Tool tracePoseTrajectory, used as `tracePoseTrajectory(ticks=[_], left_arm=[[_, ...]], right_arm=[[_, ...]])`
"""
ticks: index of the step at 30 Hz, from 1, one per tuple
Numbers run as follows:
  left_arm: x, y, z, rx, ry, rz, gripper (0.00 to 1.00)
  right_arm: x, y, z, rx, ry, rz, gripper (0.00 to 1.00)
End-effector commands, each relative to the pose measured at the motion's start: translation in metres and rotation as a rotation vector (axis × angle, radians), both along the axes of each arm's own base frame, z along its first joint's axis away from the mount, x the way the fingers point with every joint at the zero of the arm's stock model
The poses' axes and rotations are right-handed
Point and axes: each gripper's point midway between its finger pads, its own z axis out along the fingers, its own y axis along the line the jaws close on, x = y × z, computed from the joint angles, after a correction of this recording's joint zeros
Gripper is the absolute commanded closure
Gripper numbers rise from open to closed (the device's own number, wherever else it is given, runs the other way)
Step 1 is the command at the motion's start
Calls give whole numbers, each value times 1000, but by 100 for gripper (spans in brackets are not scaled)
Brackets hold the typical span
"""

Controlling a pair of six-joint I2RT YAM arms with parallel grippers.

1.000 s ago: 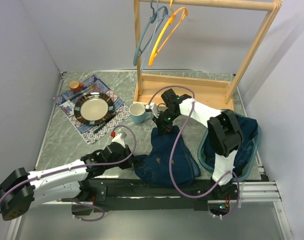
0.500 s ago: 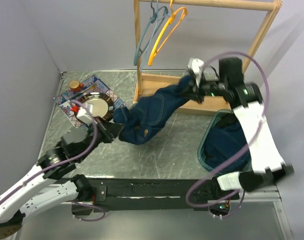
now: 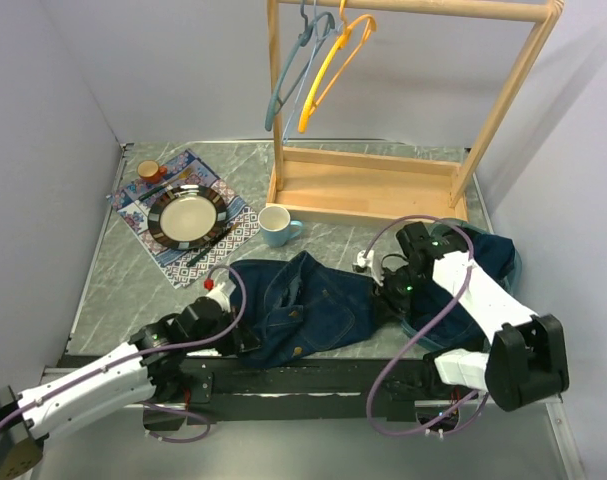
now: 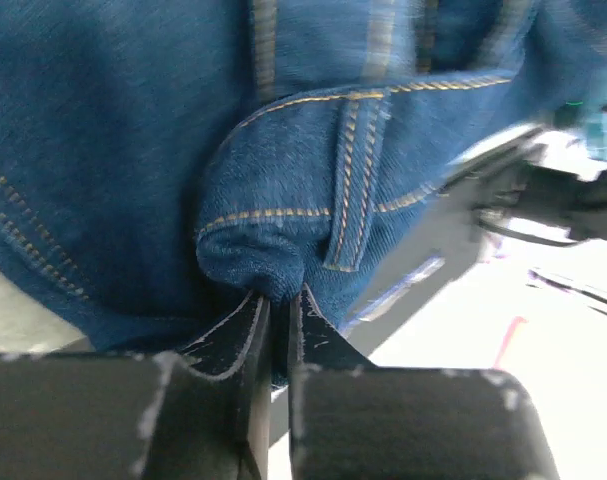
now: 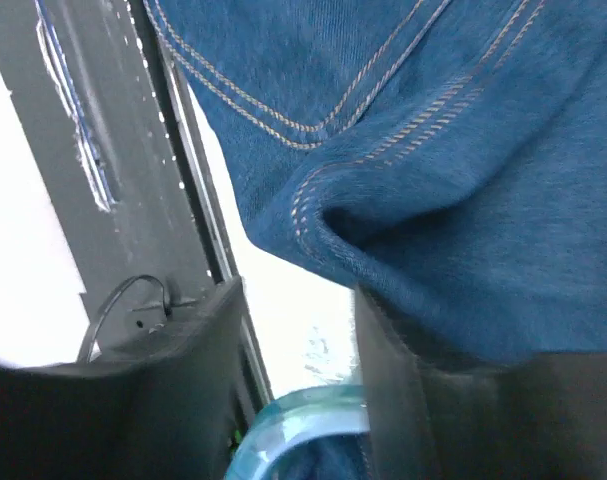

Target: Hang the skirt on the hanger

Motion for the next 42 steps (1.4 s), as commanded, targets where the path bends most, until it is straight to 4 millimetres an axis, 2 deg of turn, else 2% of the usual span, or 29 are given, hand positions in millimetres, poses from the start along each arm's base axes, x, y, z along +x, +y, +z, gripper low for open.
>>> tracePoseTrajectory(ticks=[1,4,7,8,9,10,11,12,13,14,16,17,19,22,26,33,37,42], left_arm=[[-7,-14,42,-159,5,-17,84],[5,-8,53,-132,-50,36,58],[16,-7,79,-131,-149,39,44],[19,-10,91,-148,-182,29,36],[20,-10,95,-146,-193,28,32],[24,-9,94,-123,-204,31,29],[26,-10,98,-120,-214,31,26],[27,-10,97,-108,-210,31,24],[28,-11,92,-80,-199,28,24],[29,-11,94,-74,-199,32,22],[31,-6,86,-11,-187,39,21],[36,-2,91,6,-201,64,19],[36,8,89,52,-195,90,18],[37,13,91,51,-194,120,17],[33,16,80,73,-144,138,17],[44,10,70,120,-137,147,18],[48,8,62,146,-137,151,20],[45,6,54,128,-120,144,25]], right_arm=[[37,14,48,83,-209,17,33],[47,41,67,176,-173,20,29],[68,81,82,260,-167,38,24],[72,91,75,265,-154,66,23],[77,99,73,270,-163,79,22],[93,114,75,297,-227,90,22],[104,120,65,291,-202,56,21],[115,128,64,312,-229,66,21],[127,134,58,312,-219,63,21],[134,138,56,312,-222,56,20],[146,144,45,304,-227,85,17],[150,146,41,290,-232,89,16],[152,149,29,267,-218,105,15],[153,153,26,248,-231,141,11],[158,157,20,155,-282,201,10],[175,155,4,35,-439,327,10],[182,155,-11,-2,-452,347,11],[181,166,-19,-21,-452,370,13]])
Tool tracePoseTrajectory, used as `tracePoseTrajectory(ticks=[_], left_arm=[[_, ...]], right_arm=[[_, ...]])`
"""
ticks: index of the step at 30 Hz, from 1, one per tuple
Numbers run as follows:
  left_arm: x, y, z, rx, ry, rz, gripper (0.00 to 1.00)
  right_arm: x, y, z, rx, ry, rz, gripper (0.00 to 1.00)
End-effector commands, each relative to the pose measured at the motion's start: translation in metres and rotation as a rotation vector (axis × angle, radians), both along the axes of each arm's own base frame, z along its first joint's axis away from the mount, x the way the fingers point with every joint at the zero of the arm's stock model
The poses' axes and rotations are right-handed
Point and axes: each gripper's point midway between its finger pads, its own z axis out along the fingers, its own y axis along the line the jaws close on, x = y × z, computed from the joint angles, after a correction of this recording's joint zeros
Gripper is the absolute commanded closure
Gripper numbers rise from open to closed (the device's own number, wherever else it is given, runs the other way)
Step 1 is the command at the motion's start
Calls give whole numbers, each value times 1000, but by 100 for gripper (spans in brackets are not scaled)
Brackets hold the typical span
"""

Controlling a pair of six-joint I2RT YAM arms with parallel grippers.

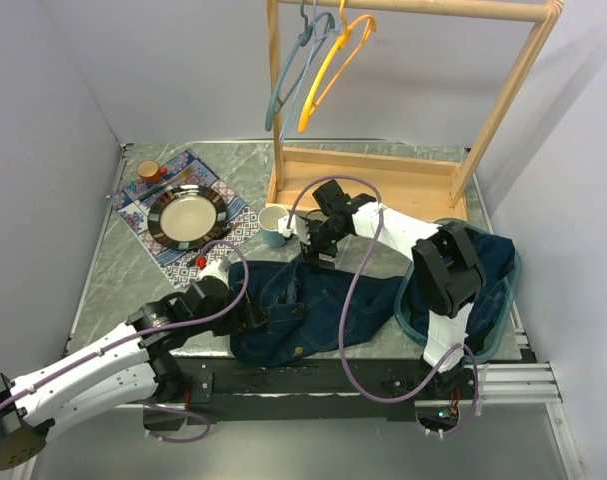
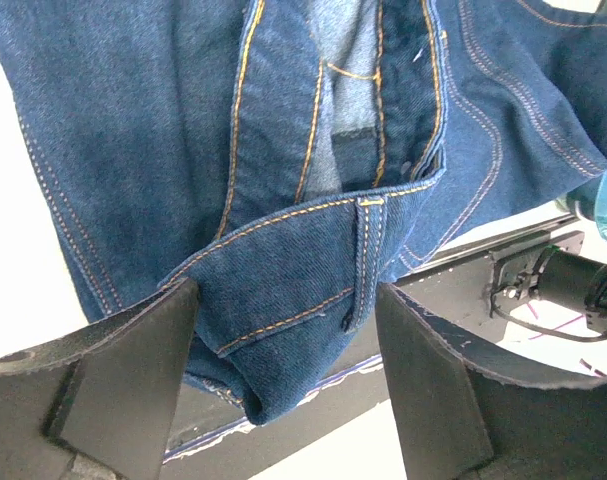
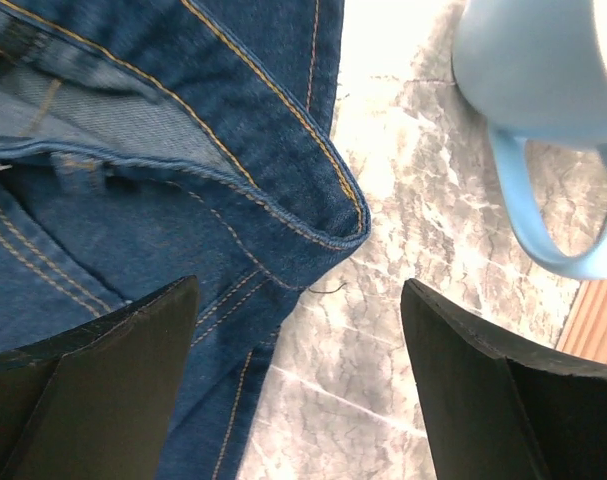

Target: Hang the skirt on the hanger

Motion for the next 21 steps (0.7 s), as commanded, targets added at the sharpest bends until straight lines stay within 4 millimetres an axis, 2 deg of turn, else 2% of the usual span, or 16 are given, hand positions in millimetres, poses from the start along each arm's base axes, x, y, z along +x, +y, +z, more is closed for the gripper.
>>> tracePoseTrajectory(ticks=[1,2,7,10,11,12,13,14,15,18,19,20,21], left_arm=[[6,-8,8,-55,-39,6,26],[5,-8,8,-61,-38,5,30],[1,-8,13,-106,-43,3,39],[-3,-9,12,-123,-30,-10,51],[-5,-10,11,-127,-25,-14,56],[-6,-10,12,-132,-25,-18,57],[-7,-9,12,-140,-24,-17,58],[-8,-9,13,-144,-22,-15,59],[-9,-8,13,-144,-22,-15,59],[-11,-7,19,-169,-27,-16,59],[-11,-7,23,-182,-31,-10,59],[-12,-7,26,-190,-35,-13,58],[-11,-7,29,-197,-44,-14,57]], right_arm=[[13,18,1,-15,-70,41,13],[14,18,1,-20,-71,41,14],[12,25,-3,-42,-63,58,19],[7,27,-3,-52,-44,84,32],[5,29,-2,-41,-39,93,47],[-1,28,-2,-43,-22,103,57],[-4,29,3,-29,-25,114,74],[-6,29,7,-20,-31,115,96],[-7,27,11,-12,-44,115,100],[-17,11,34,15,-105,102,100],[-27,1,52,45,-127,92,100],[-28,-8,62,69,-136,68,100],[-38,-18,64,83,-121,54,100]])
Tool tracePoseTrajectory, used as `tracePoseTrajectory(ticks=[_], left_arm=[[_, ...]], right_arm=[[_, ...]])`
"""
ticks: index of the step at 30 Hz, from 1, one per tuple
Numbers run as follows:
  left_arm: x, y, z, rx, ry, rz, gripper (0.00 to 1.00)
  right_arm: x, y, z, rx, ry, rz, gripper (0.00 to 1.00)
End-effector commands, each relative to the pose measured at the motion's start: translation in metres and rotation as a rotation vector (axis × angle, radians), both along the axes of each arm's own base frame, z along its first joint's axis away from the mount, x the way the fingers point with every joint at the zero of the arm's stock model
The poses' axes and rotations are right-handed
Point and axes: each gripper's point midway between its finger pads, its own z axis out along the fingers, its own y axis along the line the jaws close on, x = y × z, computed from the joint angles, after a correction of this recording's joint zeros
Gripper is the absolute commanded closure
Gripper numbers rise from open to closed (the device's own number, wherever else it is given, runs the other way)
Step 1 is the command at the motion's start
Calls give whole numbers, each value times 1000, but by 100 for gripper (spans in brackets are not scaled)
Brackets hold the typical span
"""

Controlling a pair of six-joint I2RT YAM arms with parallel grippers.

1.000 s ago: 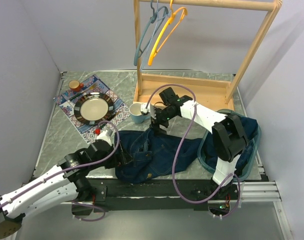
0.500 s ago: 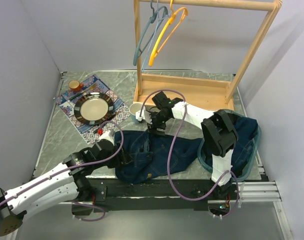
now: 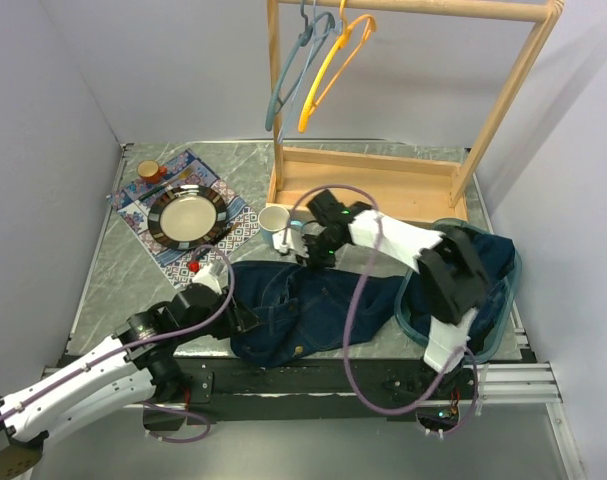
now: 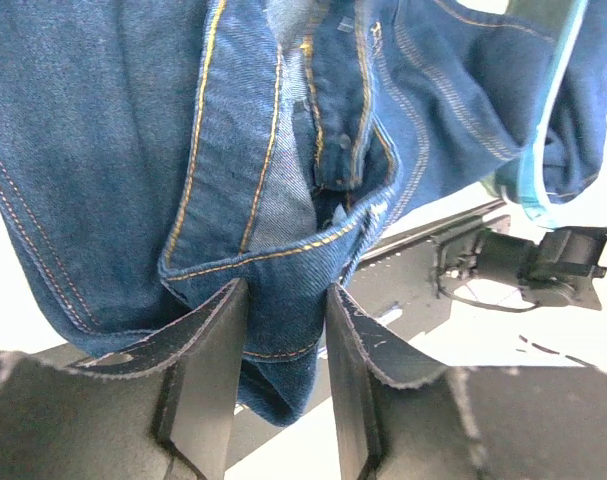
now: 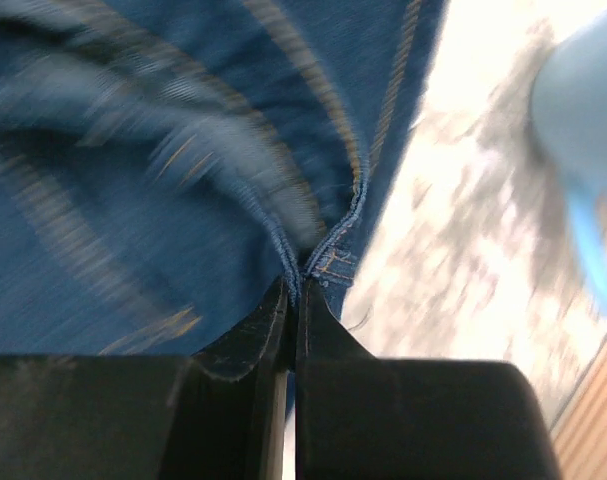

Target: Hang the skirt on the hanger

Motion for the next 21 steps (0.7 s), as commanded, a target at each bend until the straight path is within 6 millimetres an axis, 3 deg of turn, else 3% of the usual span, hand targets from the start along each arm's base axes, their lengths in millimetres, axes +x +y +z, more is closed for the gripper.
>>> tracePoseTrajectory(ticks=[1,5,6,8,9,16,21], left_arm=[[-2,-5,17,-66,-21,-12,57],[-1,-10,23,-79,-45,-40,41],[0,-11,21,-63,-45,-50,37],[4,-15,26,-62,-67,-59,27],[2,-19,27,-57,-68,-92,25],[5,-33,60,-75,-146,-179,3],[3,-42,44,-24,-68,-223,2]], right_arm=[[-18,-28,90,178,-144,-38,100],[-50,-62,107,224,-175,-54,100],[-70,-71,100,219,-159,-39,100],[-85,-81,88,207,-157,-25,100],[-93,-87,73,190,-140,-36,100],[-109,-103,60,189,-170,-86,100],[-108,-101,62,209,-168,-102,100]])
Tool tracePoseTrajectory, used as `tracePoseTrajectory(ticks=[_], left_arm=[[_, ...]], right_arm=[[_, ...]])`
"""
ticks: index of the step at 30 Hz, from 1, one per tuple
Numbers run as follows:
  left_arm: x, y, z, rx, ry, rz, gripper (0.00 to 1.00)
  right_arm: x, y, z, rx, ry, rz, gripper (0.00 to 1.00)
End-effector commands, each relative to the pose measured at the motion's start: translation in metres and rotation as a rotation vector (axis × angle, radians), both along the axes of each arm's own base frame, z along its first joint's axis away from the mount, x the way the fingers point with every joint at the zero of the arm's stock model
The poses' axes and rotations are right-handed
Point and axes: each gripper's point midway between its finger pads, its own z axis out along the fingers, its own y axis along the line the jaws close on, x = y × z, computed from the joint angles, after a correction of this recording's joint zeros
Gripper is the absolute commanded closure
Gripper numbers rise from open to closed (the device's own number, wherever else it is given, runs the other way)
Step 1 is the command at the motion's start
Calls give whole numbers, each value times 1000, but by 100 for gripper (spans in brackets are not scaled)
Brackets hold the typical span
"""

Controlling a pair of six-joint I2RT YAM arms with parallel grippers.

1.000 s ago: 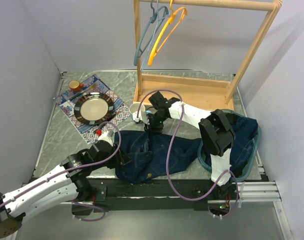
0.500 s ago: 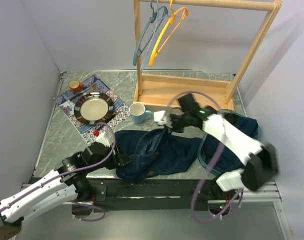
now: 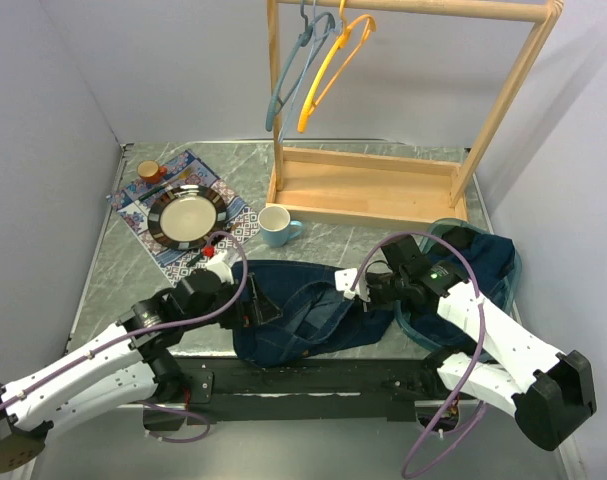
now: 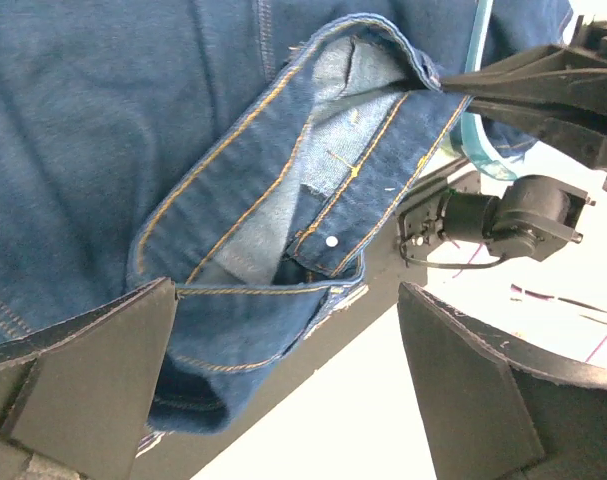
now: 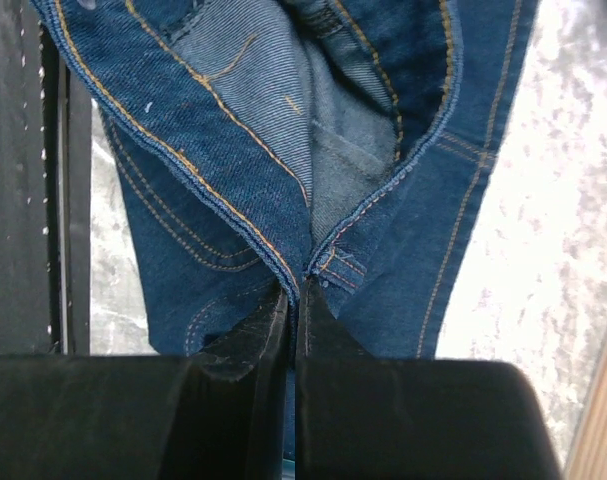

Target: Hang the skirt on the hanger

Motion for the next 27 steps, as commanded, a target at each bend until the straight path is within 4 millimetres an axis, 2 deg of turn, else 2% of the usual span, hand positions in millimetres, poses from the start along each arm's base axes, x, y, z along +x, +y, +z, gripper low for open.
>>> tracePoseTrajectory(ticks=[1,3,6,7,9,10,12,17,21,24,27], left_arm=[[-2,-16,1,16,23,-77,2],[2,-14,-16,91,66,-63,1],[13,-2,-31,229,84,-8,1],[15,-4,-26,238,86,-9,2],[21,2,-32,311,89,12,3],[23,0,-27,313,85,11,9],[20,2,-32,350,106,-6,11],[13,2,-36,360,133,-42,8],[17,-2,-37,393,141,-49,4],[22,3,-46,468,159,-28,6],[16,9,-53,529,180,-33,9]], right_arm=[[7,6,15,56,-42,-23,100],[5,9,16,69,-35,-18,100],[4,10,14,77,-20,-19,100],[3,11,13,79,-15,-22,100],[3,11,12,82,-12,-24,100],[1,11,12,86,-8,-22,100],[1,11,10,86,-4,-22,100],[-2,11,11,93,-3,-16,100],[-4,12,12,96,2,-11,100],[-5,13,14,105,2,-7,100],[-6,11,13,103,-7,-9,100]])
